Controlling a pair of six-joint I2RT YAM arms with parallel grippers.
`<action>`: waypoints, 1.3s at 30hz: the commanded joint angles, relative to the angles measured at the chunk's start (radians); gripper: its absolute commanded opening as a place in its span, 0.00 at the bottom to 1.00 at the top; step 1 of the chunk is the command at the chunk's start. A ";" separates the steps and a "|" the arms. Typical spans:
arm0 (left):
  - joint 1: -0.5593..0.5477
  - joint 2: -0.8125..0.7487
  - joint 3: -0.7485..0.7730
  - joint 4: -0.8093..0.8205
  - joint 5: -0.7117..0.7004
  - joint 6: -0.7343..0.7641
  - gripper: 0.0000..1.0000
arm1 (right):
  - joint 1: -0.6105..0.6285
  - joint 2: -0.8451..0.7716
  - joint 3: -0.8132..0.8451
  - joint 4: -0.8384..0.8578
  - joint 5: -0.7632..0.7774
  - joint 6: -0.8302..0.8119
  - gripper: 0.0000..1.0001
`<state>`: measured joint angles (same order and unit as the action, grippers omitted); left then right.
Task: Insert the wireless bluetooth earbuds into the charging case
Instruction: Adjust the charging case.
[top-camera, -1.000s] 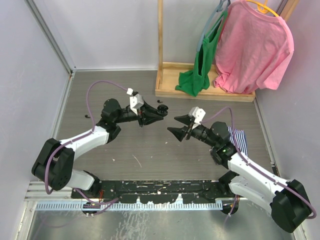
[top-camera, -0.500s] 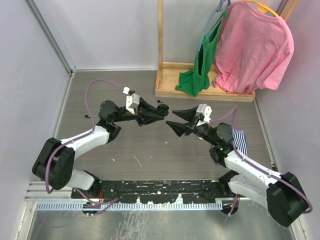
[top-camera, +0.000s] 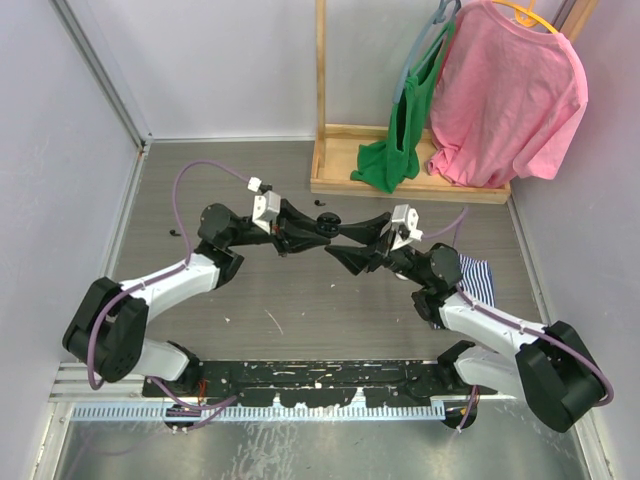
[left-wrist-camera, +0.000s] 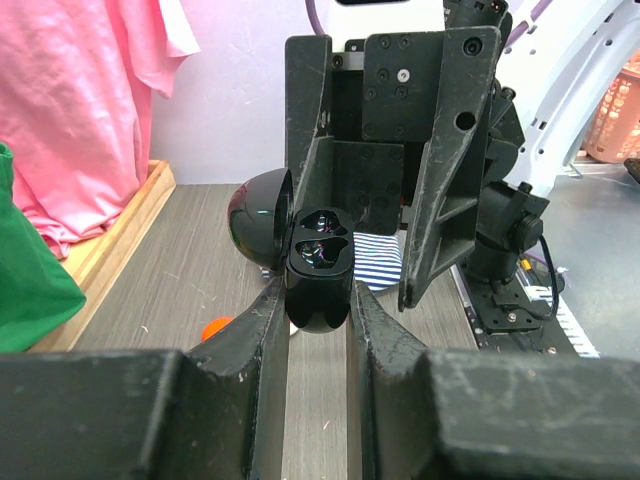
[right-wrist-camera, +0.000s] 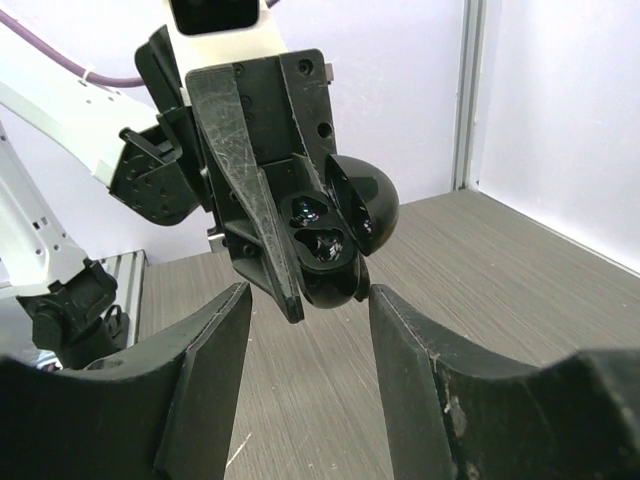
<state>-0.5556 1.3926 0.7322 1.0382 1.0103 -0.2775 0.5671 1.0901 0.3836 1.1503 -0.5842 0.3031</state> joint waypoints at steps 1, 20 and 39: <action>-0.003 -0.048 -0.012 0.060 -0.004 0.012 0.01 | -0.009 -0.028 0.031 0.109 -0.029 0.033 0.56; -0.029 -0.087 -0.023 0.043 -0.005 0.022 0.01 | -0.016 0.050 0.072 0.217 -0.107 0.167 0.40; -0.049 -0.115 -0.037 0.107 -0.079 -0.057 0.01 | -0.016 0.126 0.062 0.350 -0.148 0.240 0.43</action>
<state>-0.5930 1.3216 0.6952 1.0412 0.9775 -0.3187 0.5472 1.2037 0.4171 1.4258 -0.6983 0.5148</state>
